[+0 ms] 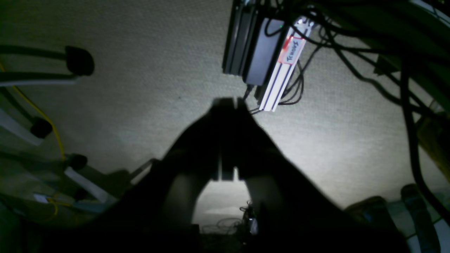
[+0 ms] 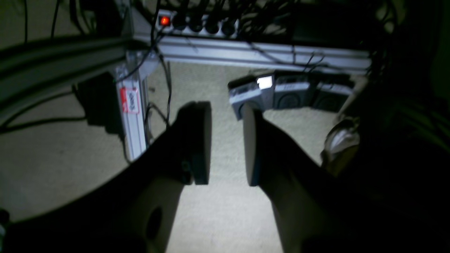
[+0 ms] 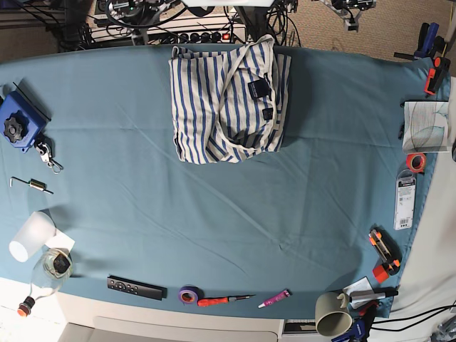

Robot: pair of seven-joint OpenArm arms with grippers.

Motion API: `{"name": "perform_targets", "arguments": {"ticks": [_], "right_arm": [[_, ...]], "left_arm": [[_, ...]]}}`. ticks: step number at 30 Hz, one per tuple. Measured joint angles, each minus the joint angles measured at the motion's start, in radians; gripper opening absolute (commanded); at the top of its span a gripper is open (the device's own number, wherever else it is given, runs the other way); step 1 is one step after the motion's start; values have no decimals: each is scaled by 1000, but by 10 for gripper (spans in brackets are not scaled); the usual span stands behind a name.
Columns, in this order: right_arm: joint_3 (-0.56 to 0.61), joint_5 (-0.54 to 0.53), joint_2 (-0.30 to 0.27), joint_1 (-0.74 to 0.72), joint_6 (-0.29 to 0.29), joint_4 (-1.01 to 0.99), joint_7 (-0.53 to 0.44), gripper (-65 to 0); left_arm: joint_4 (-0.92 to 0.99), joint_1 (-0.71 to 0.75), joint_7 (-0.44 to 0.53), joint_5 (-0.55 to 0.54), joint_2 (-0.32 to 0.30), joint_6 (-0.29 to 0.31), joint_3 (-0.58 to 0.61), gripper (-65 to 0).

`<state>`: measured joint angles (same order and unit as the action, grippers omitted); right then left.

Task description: Fold the T-shirt properly

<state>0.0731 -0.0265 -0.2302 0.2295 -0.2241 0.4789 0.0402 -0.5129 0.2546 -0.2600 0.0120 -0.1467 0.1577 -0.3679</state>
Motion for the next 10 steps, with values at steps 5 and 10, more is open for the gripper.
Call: {"name": "perform_targets", "arguments": {"ticks": [5,10], "right_arm": [[0,-35,-23,-16,3,0,2,-485],[0,-92,-42,-33,-3,0,20,-485]], "left_arm": [[0,5,-9,1,2,0,0,-650],[-2,5,-20,0,2,0,0,-650]]}}
